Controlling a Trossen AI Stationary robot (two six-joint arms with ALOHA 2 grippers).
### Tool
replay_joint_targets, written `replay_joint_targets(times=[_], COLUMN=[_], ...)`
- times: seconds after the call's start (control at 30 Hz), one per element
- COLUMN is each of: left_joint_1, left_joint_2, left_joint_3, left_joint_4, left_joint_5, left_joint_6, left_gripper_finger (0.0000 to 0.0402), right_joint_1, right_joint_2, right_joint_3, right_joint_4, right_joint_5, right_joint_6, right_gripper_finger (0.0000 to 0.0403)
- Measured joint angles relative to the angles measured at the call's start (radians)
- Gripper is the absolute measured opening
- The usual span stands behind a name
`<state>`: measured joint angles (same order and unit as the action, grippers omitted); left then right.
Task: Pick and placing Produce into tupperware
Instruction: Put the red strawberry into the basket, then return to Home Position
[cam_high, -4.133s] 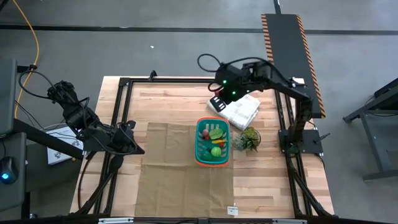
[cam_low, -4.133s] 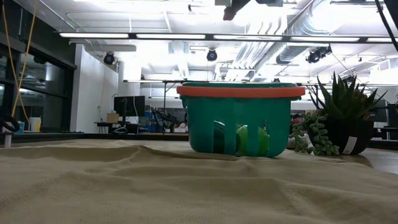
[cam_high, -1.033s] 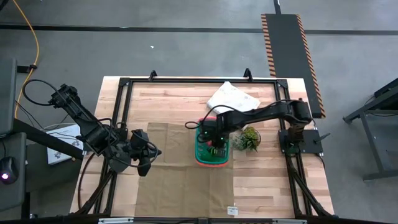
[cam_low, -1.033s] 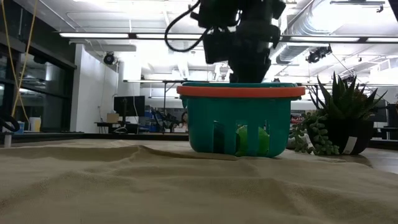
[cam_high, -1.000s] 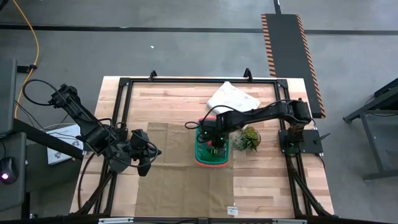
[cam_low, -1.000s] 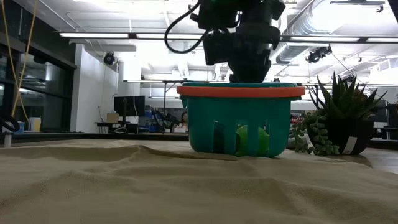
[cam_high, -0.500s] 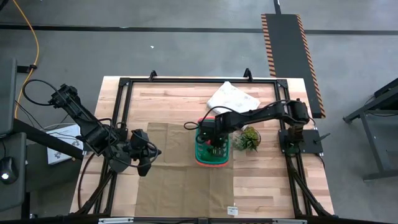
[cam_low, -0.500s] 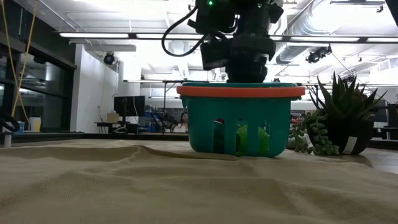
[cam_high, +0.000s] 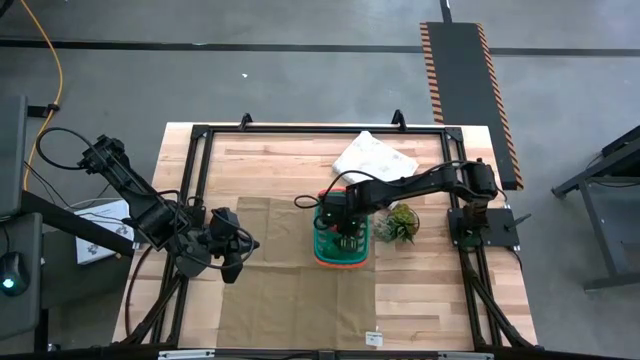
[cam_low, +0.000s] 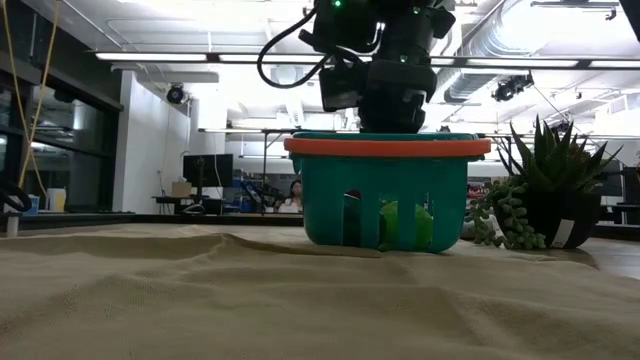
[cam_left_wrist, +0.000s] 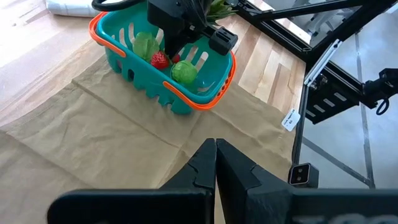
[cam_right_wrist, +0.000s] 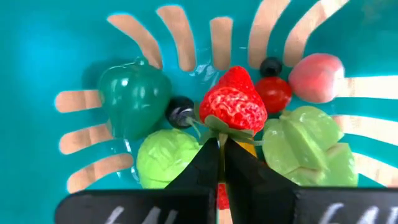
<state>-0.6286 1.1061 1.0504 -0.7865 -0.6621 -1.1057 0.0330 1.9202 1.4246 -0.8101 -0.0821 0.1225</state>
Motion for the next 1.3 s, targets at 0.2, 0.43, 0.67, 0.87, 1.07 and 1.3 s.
replay_joint_targets(times=[0.2,0.43,0.67,0.87,1.07,1.3], left_joint_1=[0.0,0.0,0.0,0.0,0.001,0.002], left_joint_2=[0.0,0.0,0.0,0.0,-0.05,-0.167], left_joint_3=[0.0,0.0,0.0,0.0,0.032,0.073], left_joint_4=[0.0,0.0,0.0,0.003,0.064,0.149], left_joint_5=[0.0,0.0,0.0,0.0,-0.03,-0.131], left_joint_6=[0.0,0.0,0.0,0.0,0.162,0.371], left_gripper_finger=[0.0001,0.0001,0.0001,0.0001,0.0,0.0], right_joint_1=[0.0,0.0,0.0,0.0,-0.004,-0.019], right_joint_2=[0.0,0.0,0.0,0.0,-0.033,-0.158], right_joint_3=[0.0,-0.001,-0.001,-0.001,0.079,0.196], right_joint_4=[-0.002,-0.009,-0.009,-0.009,-0.092,-0.099], right_joint_5=[0.011,0.004,0.003,0.003,-0.002,-0.006], right_joint_6=[-0.008,-0.011,-0.011,-0.011,-0.048,-0.036], right_gripper_finger=[0.0,0.0012,0.0061,0.0071,0.0071,0.0071])
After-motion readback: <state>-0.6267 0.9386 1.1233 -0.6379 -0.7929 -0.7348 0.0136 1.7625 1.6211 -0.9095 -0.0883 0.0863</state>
